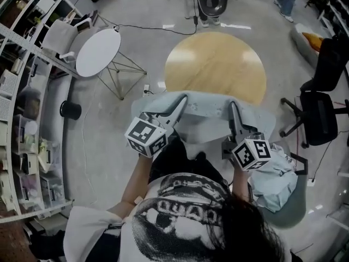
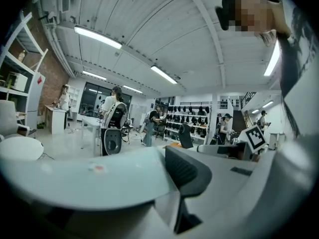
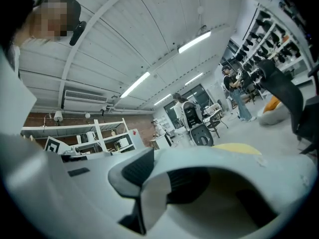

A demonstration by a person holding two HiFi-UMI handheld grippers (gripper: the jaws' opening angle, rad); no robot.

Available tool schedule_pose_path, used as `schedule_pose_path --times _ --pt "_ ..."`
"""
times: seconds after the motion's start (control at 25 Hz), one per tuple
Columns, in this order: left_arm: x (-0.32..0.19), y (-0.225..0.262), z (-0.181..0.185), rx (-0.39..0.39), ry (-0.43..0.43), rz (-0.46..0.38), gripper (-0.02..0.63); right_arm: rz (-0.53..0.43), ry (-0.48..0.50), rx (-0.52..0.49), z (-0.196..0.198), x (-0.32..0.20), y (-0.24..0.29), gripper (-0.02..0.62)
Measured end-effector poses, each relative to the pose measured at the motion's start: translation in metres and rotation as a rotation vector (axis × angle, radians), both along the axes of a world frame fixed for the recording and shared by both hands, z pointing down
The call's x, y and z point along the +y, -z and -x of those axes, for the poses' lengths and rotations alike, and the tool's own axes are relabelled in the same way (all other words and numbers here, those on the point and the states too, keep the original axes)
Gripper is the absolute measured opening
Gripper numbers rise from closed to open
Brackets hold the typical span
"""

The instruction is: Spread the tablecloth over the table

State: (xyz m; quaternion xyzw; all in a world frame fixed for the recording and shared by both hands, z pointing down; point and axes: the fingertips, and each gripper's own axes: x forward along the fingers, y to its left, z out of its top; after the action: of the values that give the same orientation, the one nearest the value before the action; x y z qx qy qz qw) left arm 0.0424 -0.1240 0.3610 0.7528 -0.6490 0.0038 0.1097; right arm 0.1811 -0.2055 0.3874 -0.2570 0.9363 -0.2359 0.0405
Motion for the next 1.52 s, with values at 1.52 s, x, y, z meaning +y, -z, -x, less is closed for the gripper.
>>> schedule_pose_path --times 1.52 --pt "-0.343 0.04 0.055 0.059 -0.84 -0.097 0.072 -0.031 -0.63 0.108 0.037 -0.227 0.042 0.085"
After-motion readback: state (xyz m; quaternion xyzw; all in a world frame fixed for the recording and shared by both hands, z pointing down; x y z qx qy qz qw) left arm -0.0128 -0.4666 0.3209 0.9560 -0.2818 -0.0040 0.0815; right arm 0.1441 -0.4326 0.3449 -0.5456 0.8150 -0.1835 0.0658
